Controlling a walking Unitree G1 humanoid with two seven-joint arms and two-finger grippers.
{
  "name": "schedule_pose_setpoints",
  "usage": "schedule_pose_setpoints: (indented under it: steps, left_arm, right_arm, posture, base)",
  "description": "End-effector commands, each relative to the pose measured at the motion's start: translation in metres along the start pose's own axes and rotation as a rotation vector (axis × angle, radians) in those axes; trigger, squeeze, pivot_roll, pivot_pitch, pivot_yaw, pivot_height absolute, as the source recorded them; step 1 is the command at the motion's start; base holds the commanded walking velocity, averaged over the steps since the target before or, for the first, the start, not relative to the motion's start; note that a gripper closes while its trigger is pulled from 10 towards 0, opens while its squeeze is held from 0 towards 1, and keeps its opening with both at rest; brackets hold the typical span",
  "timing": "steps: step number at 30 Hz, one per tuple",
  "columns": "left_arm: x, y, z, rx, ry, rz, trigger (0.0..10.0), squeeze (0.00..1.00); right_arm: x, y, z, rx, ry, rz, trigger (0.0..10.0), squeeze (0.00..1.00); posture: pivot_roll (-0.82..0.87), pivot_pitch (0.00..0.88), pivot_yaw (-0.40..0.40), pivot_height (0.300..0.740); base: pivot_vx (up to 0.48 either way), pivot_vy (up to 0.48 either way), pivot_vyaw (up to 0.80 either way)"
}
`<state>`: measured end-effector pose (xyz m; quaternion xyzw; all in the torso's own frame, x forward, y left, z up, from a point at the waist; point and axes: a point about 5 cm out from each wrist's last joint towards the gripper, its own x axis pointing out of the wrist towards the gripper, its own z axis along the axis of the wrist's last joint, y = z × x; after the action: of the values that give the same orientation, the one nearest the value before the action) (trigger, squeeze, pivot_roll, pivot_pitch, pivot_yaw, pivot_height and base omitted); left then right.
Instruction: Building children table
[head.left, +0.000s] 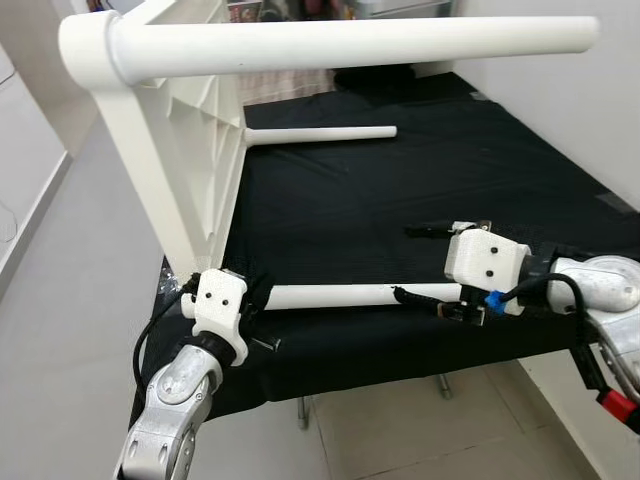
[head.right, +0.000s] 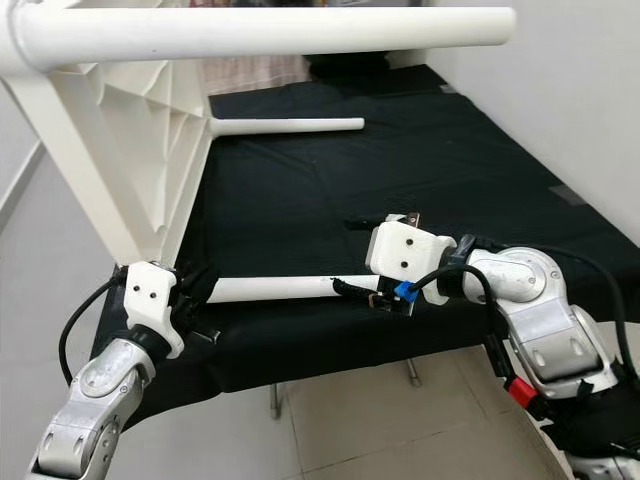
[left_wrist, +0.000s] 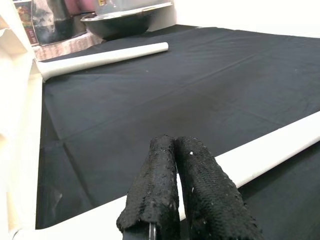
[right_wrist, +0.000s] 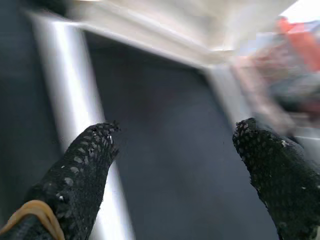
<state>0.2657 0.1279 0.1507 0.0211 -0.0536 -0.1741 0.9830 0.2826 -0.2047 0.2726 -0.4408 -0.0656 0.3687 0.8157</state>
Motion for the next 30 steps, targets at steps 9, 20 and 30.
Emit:
schedule_pose_setpoints:
  steps: [9,20,30]
  left_arm:
    - [0.001,0.009,-0.007,-0.021,0.022,0.021,10.0,0.00]
    - [0.004,0.007,-0.007,-0.034,0.017,-0.049,10.0,0.00]
    - [0.005,0.005,-0.006,-0.051,0.008,-0.039,10.0,0.00]
  right_arm:
    - [-0.032,-0.025,0.047,-0.113,-0.135,-0.298,10.0,0.00]
    - [-0.050,-0.056,0.069,-0.306,-0.149,-0.538,10.0,0.00]
    - [-0.056,-0.084,0.074,-0.575,-0.009,-0.684,10.0,0.00]
  posture:
    - [-0.15,0.080,0.084,0.740]
    - [-0.17,0.080,0.099,0.740]
    - [-0.17,0.083,0.075,0.740]
  base:
    - [0.000,0.000,0.00]
    - [0.000,0.000,0.00]
    - [0.000,0.000,0.00]
